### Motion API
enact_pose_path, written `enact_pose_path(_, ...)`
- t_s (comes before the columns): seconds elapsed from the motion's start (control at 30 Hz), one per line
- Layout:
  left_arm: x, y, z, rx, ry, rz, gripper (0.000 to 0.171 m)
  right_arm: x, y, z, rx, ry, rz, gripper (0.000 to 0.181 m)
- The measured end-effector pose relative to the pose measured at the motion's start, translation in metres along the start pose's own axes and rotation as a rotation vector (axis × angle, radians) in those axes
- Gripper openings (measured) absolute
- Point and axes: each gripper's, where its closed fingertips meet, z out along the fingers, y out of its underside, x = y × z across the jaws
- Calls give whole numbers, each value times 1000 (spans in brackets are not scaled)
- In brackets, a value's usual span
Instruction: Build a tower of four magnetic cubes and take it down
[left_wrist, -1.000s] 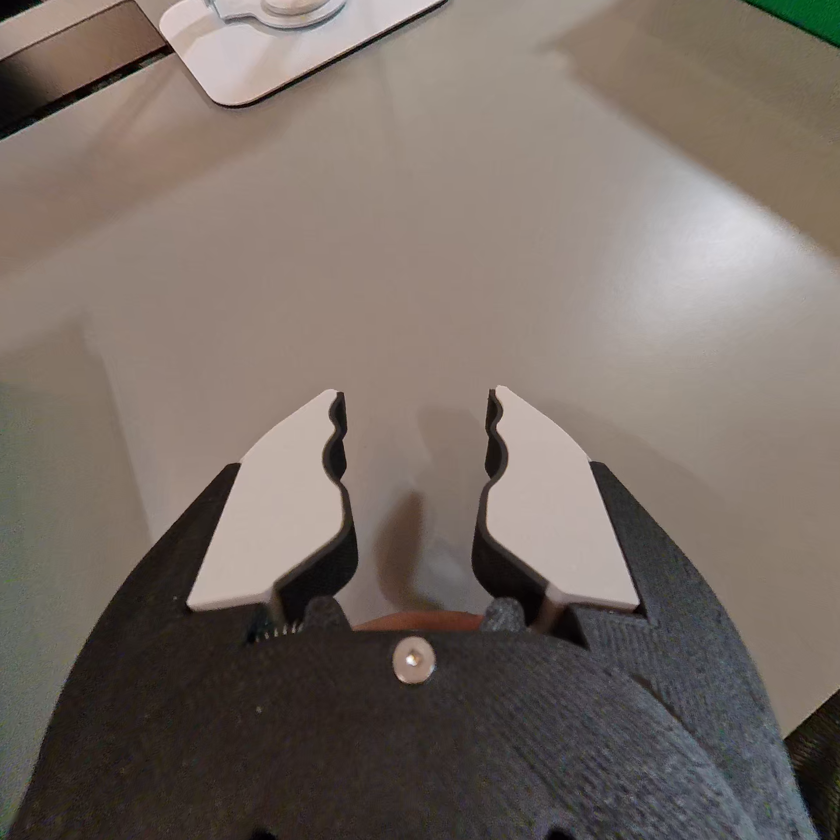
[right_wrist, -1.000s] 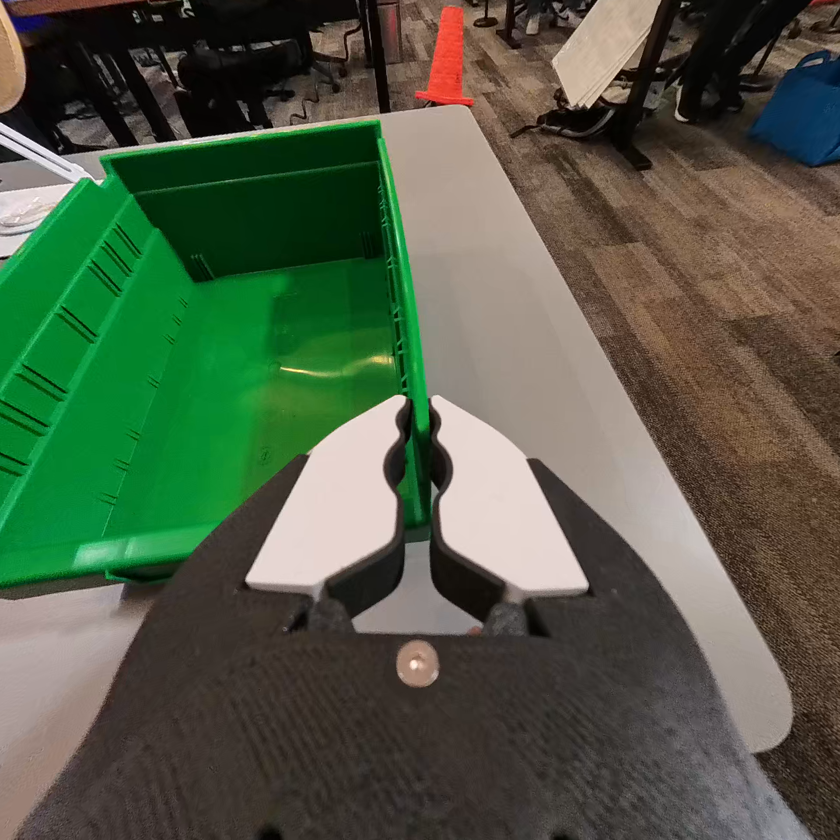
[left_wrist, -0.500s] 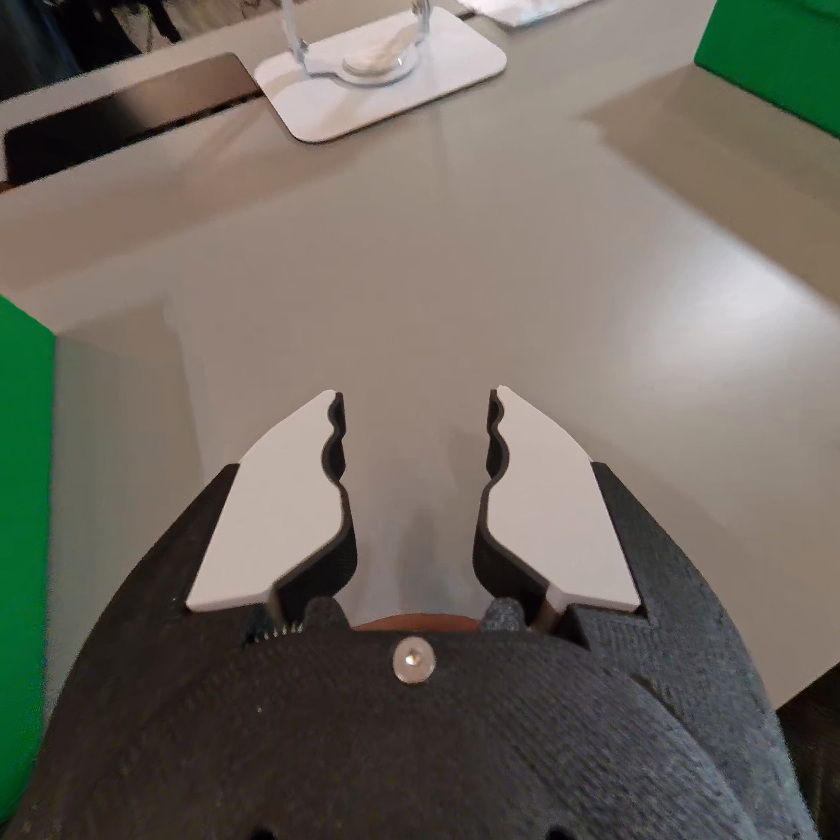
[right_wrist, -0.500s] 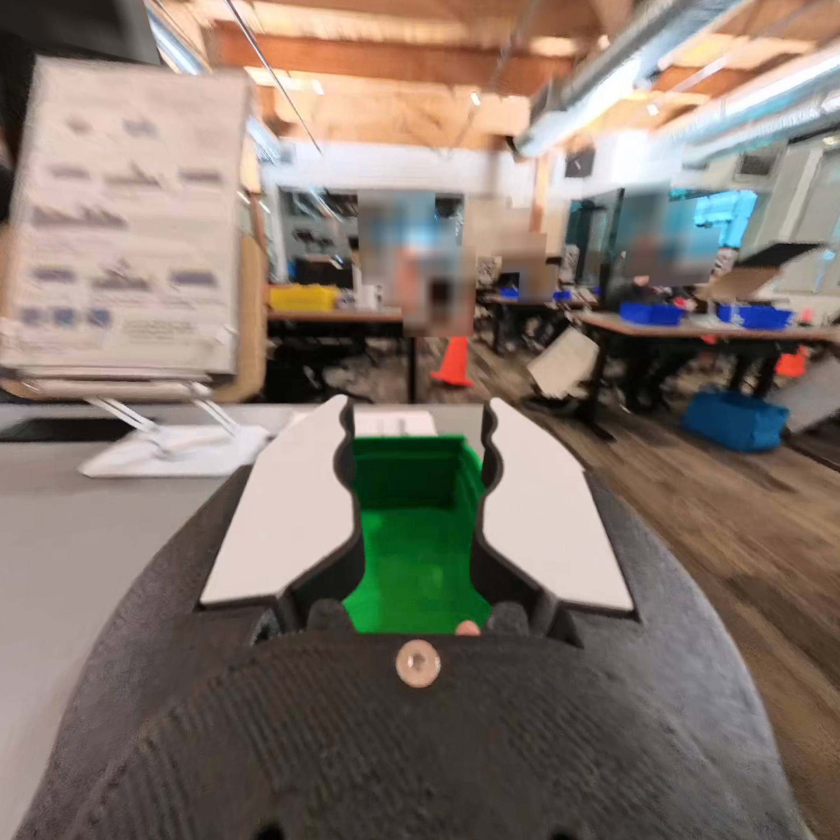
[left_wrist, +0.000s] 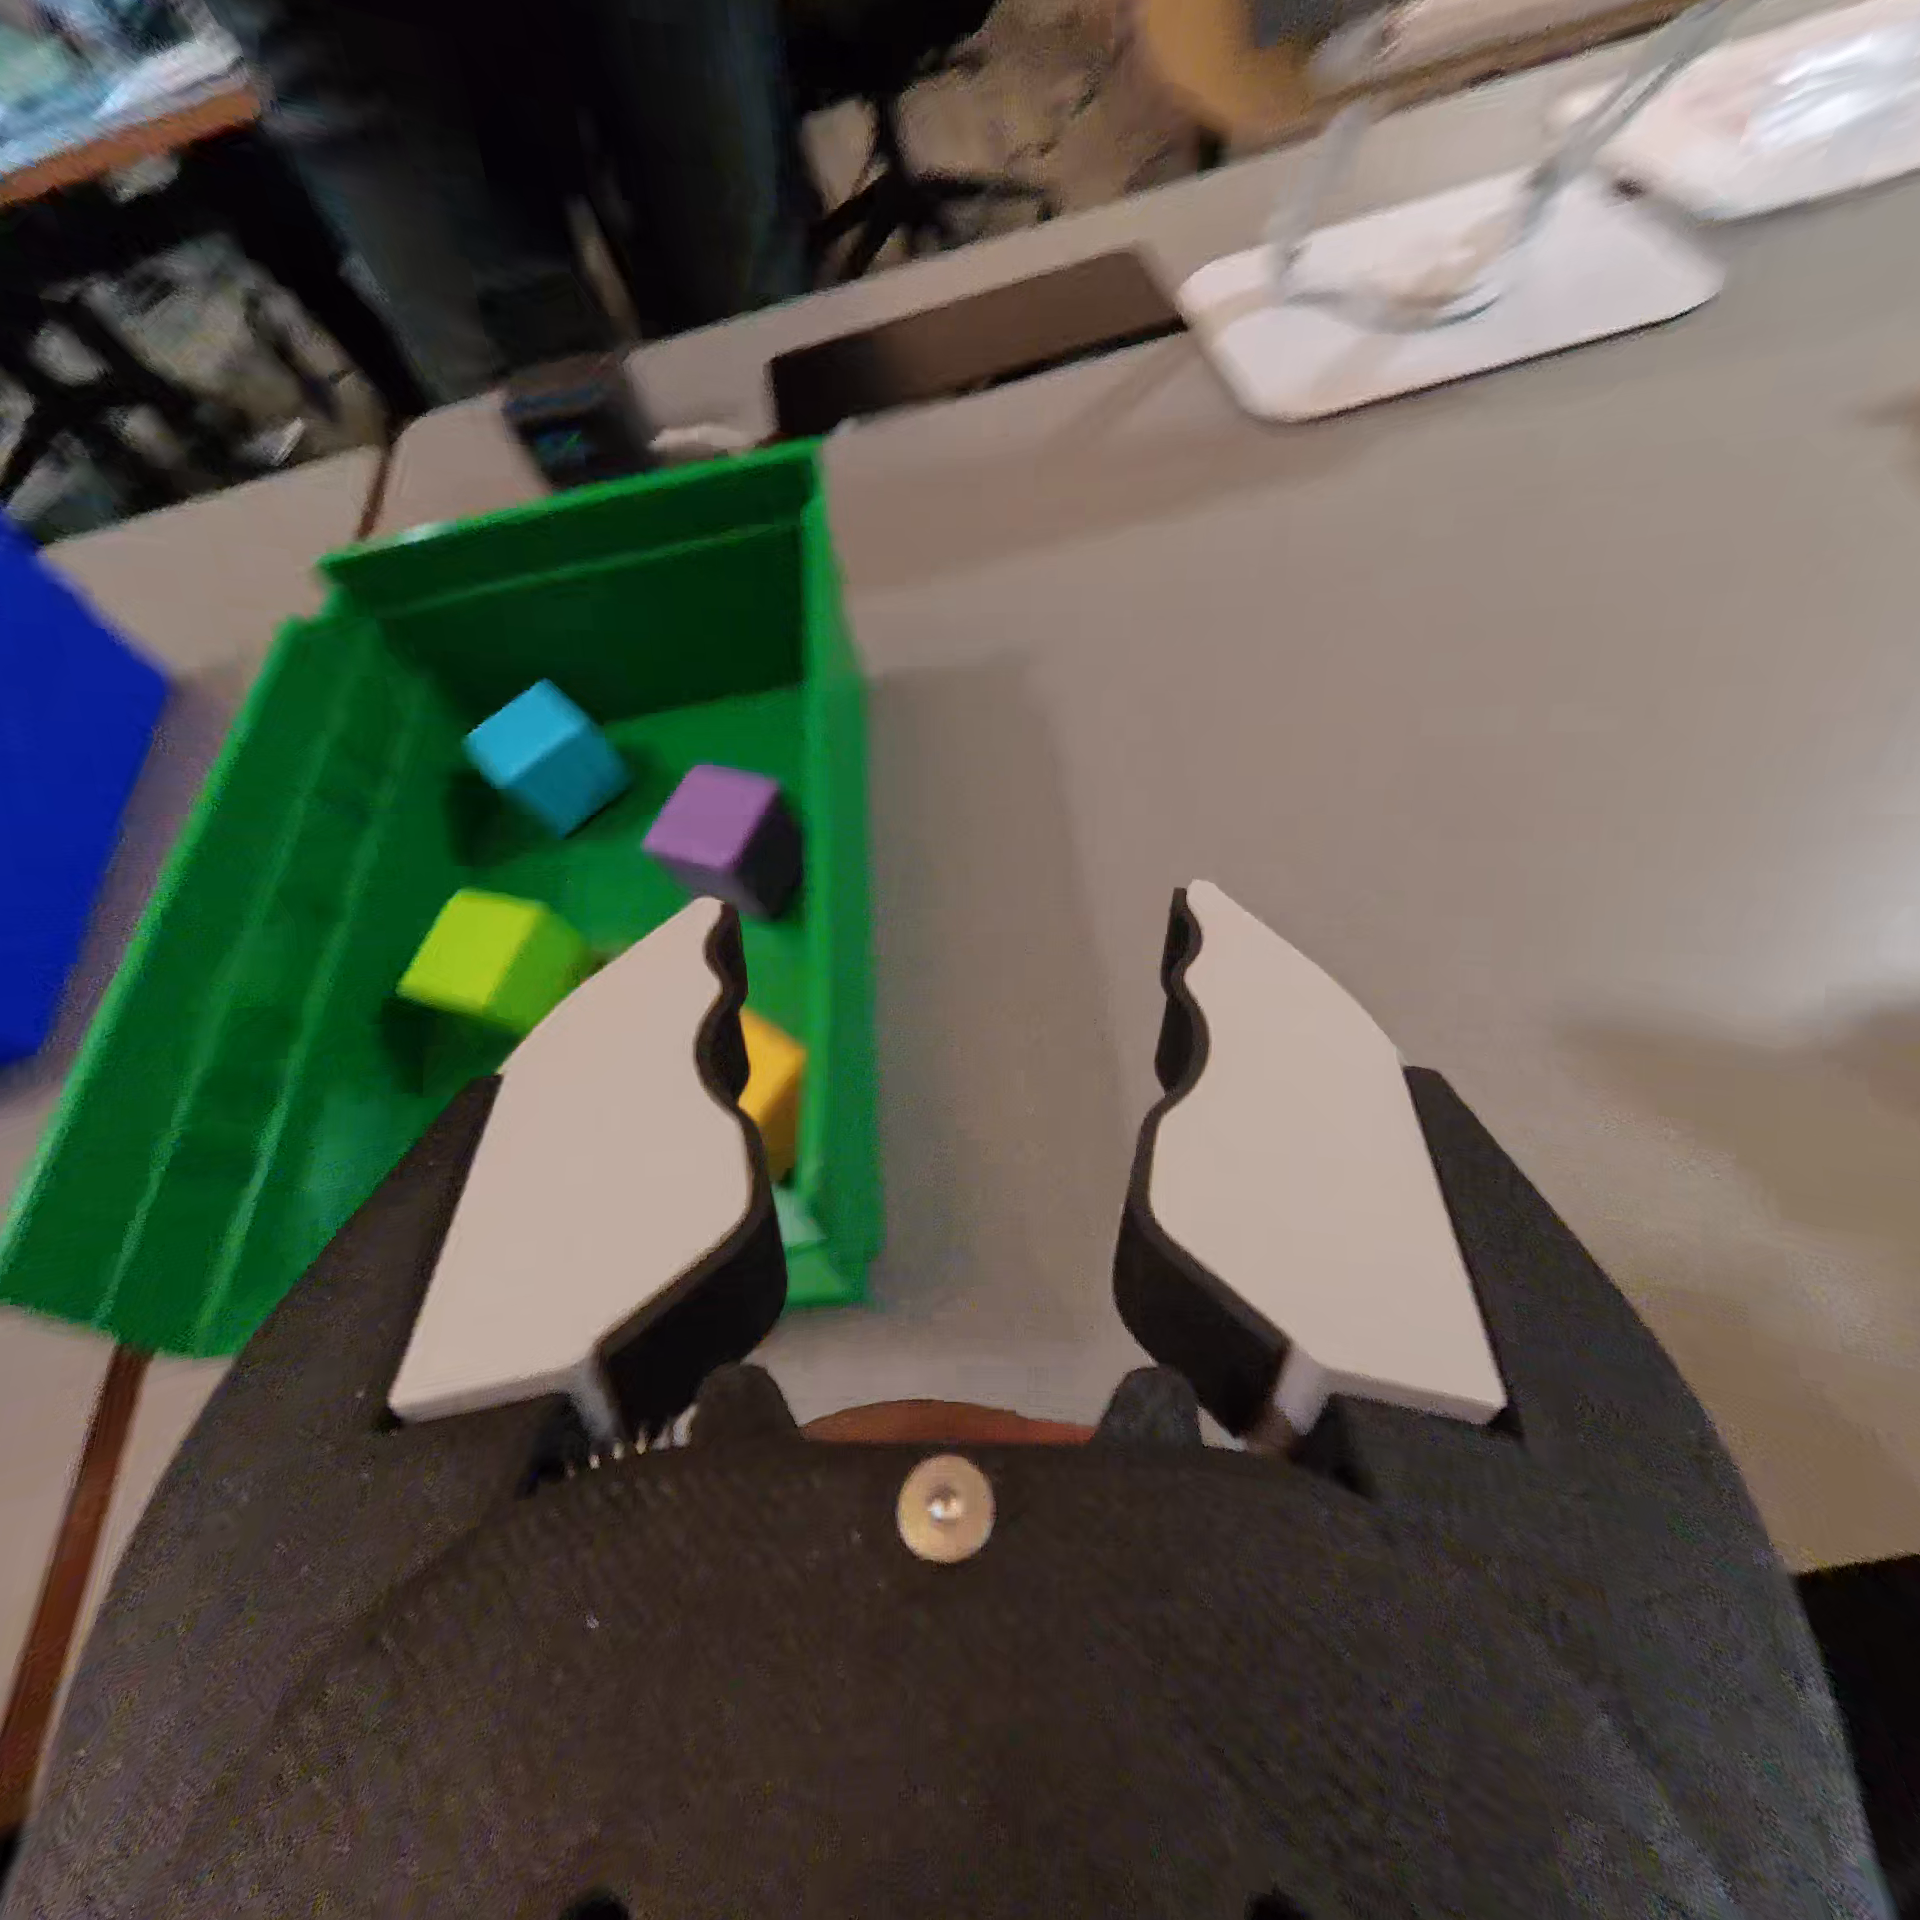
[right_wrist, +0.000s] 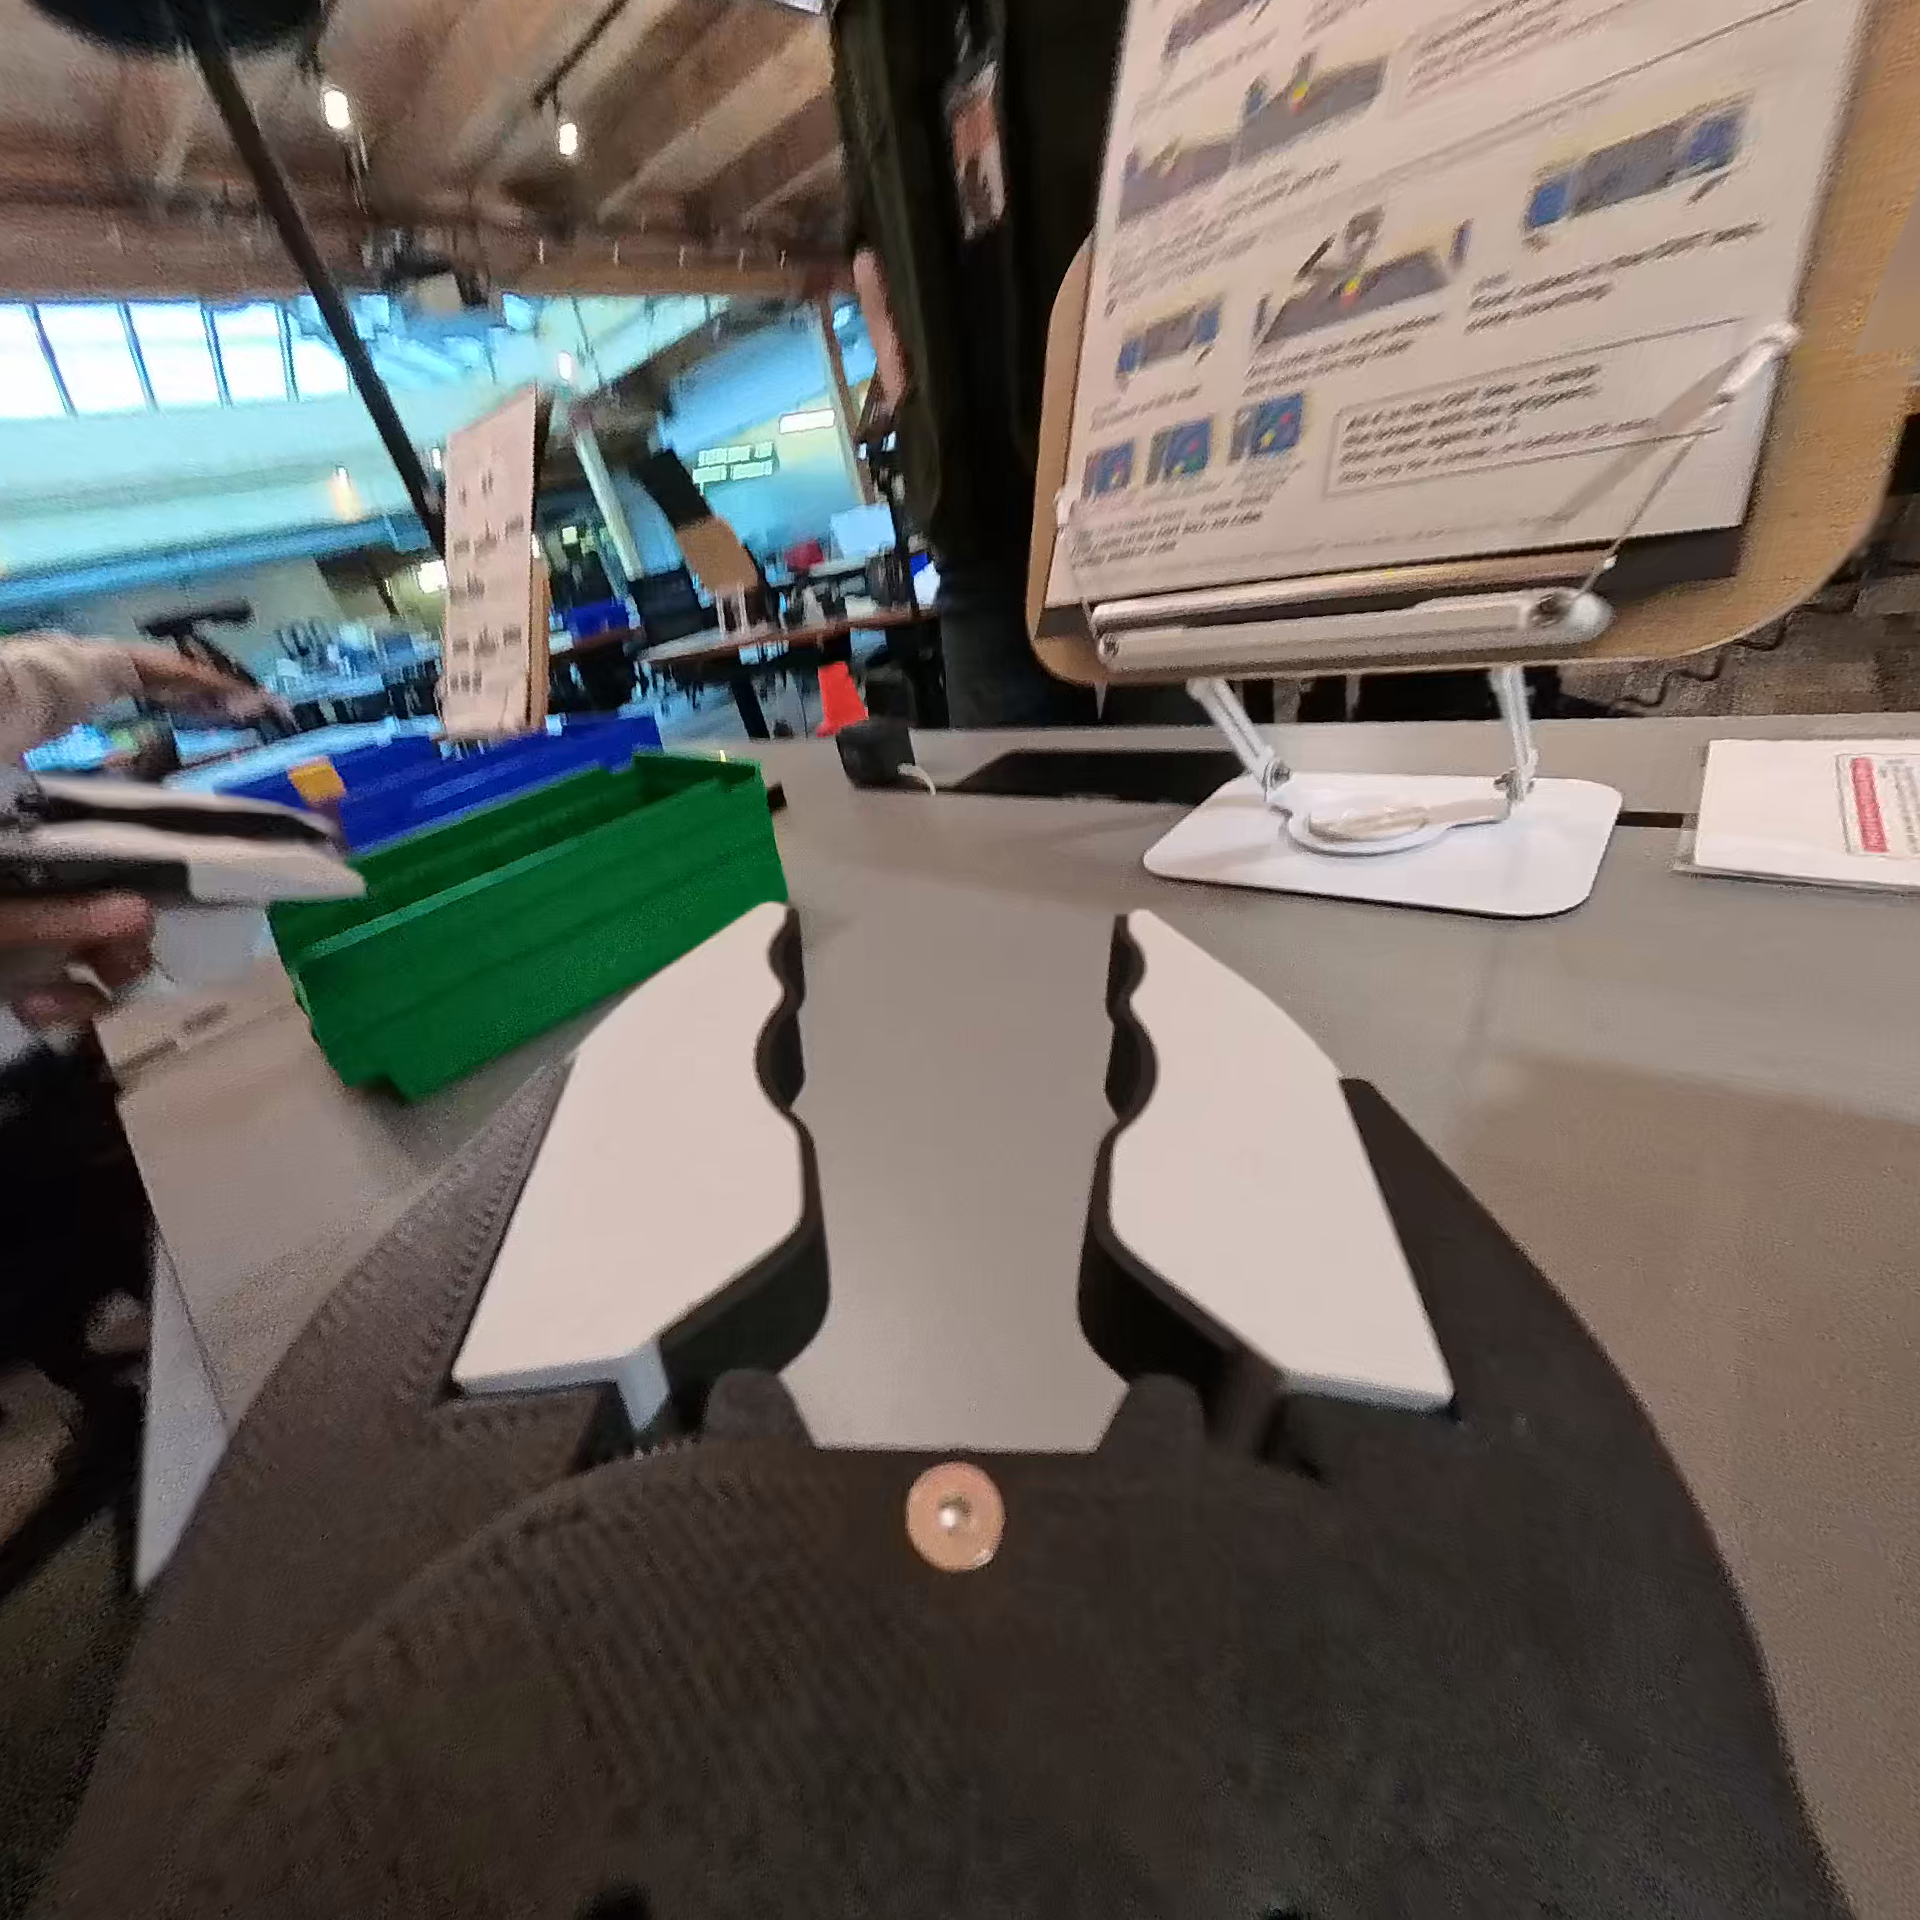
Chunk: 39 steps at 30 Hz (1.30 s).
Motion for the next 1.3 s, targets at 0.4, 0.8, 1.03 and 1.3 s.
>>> enact_pose_path(0.4,-33,71,23,-150,7,-224,54,8,17,9,-75,-22,25,49)
enact_pose_path(0.8,-19,81,26,-223,5,-135,4,2,27,11,-127,-46,-6,46)
enact_pose_path(1.03,6,78,24,-269,40,-98,8,-2,31,12,-148,-52,-53,45)
enact_pose_path(1.3,22,74,13,-305,153,-160,31,1,31,11,-152,-48,-36,45)
